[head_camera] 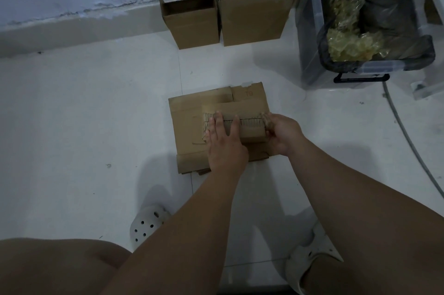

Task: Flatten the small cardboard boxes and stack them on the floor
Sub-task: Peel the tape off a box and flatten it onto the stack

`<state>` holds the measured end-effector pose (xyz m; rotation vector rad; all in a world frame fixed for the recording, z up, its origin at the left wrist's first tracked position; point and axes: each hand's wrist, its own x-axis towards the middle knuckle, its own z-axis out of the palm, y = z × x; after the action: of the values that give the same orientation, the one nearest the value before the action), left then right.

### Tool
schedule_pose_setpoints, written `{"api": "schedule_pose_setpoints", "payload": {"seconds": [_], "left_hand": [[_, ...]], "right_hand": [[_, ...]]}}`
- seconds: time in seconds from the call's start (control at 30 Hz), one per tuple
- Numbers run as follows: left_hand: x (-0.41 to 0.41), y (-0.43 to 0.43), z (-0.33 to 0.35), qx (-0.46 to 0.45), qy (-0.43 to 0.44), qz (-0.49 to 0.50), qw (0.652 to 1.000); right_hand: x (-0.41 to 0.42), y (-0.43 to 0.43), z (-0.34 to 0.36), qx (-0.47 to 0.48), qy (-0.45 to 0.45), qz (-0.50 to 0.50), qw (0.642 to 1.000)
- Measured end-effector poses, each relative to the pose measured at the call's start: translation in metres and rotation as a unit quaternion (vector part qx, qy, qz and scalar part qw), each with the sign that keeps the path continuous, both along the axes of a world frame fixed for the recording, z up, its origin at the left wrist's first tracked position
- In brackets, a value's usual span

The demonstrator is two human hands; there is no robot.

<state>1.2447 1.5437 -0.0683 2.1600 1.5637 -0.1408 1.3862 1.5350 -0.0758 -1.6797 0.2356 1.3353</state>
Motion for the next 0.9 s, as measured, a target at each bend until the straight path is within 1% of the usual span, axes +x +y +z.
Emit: {"api": "schedule_pose_setpoints", "payload": {"seconds": [0.1, 0.17, 0.23, 0.33, 0.4, 0.43, 0.57, 0.7, 0.8, 0.9], "left_hand": [[0.000, 0.000, 0.000, 0.001, -0.004, 0.001, 1.000], [-0.001, 0.000, 0.000, 0.004, -0.007, 0.003, 1.000], [-0.002, 0.001, -0.001, 0.003, -0.007, 0.003, 1.000], [-0.001, 0.001, -0.001, 0.009, -0.001, 0.003, 1.000], [0.000, 0.001, -0.002, 0.013, 0.000, 0.004, 1.000], [0.000, 0.001, -0.002, 0.013, 0.000, 0.004, 1.000], [0.000, 0.002, -0.002, 0.013, -0.007, 0.004, 1.000], [-0.003, 0.001, -0.003, 0.012, -0.002, 0.000, 1.000], [-0.002, 0.000, -0.004, 0.014, 0.005, -0.002, 1.000], [-0.002, 0.001, -0.003, 0.014, 0.006, -0.003, 1.000]], "right_hand": [[-0.001, -0.003, 0.001, 0.011, 0.015, -0.028, 0.999], [-0.003, -0.006, 0.001, 0.034, 0.021, -0.042, 0.998], [-0.005, -0.010, -0.001, 0.067, 0.031, -0.036, 0.997], [-0.004, -0.015, -0.001, 0.113, 0.058, 0.010, 0.992], [-0.003, -0.014, 0.002, 0.136, 0.052, 0.076, 0.986], [-0.003, -0.013, 0.002, 0.136, 0.039, 0.092, 0.986], [-0.005, -0.011, 0.001, 0.093, 0.005, 0.030, 0.995], [-0.006, -0.016, -0.001, 0.039, 0.035, -0.047, 0.997], [-0.006, -0.016, 0.000, -0.002, 0.048, -0.069, 0.996], [-0.003, -0.018, -0.001, -0.028, 0.064, -0.122, 0.990]]}}
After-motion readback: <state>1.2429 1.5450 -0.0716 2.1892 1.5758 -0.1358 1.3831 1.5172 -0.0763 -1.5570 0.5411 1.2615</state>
